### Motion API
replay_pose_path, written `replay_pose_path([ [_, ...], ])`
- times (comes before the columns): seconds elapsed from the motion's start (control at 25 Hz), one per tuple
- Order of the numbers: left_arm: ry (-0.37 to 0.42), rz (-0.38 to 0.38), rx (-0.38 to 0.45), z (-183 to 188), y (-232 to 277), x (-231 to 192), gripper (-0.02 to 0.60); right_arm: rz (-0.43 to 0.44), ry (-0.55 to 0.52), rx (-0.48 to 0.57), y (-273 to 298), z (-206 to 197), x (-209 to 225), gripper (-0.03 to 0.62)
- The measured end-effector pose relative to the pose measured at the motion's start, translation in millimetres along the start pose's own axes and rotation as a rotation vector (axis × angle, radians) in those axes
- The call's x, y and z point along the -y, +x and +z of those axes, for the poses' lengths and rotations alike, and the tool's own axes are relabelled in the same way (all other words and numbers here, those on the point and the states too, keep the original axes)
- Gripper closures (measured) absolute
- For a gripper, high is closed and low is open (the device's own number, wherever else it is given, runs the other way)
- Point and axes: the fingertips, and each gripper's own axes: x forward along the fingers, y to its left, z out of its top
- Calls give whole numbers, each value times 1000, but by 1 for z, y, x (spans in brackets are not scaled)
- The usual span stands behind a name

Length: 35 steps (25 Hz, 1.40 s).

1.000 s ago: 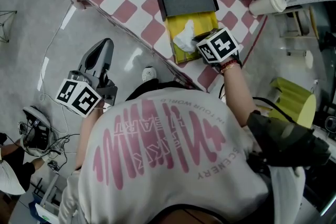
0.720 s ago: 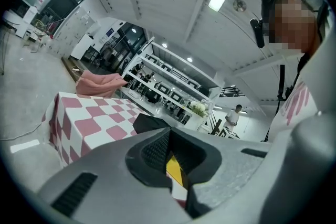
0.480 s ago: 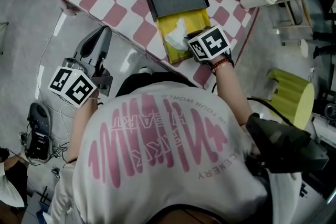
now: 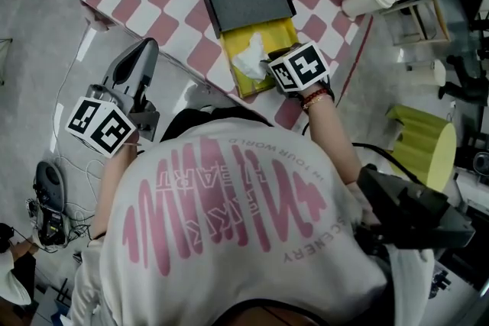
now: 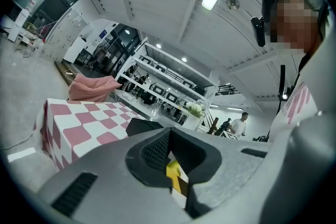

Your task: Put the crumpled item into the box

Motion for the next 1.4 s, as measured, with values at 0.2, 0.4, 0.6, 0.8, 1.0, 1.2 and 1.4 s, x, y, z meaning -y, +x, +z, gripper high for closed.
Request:
replay_pose_path([
  [0.2, -15, 4, -21, -10, -1, 1, 574, 2, 21, 34, -3, 2, 4, 462],
  [0.4, -22, 6, -25, -13, 1, -2, 574, -21, 19, 52, -5, 6, 10, 479],
  [0.6, -22, 9, -26, -16, 3, -3, 574, -23, 13, 65, -6, 4, 12, 479],
  [0.8, -24, 16, -38, -22, 6, -2, 574, -22, 19, 112, -12, 9, 12, 480],
  [1.0, -20, 18, -48, -27, 8, 6, 574, -16, 77, 198, -21, 14, 17, 533],
  [1.2, -5, 23, -35, -30, 4, 25, 574, -36, 118, 393, -48, 28, 26, 566],
  [1.4, -14, 52, -16, -42, -3, 52, 574, -32, 127, 665, -99, 39, 26, 576],
])
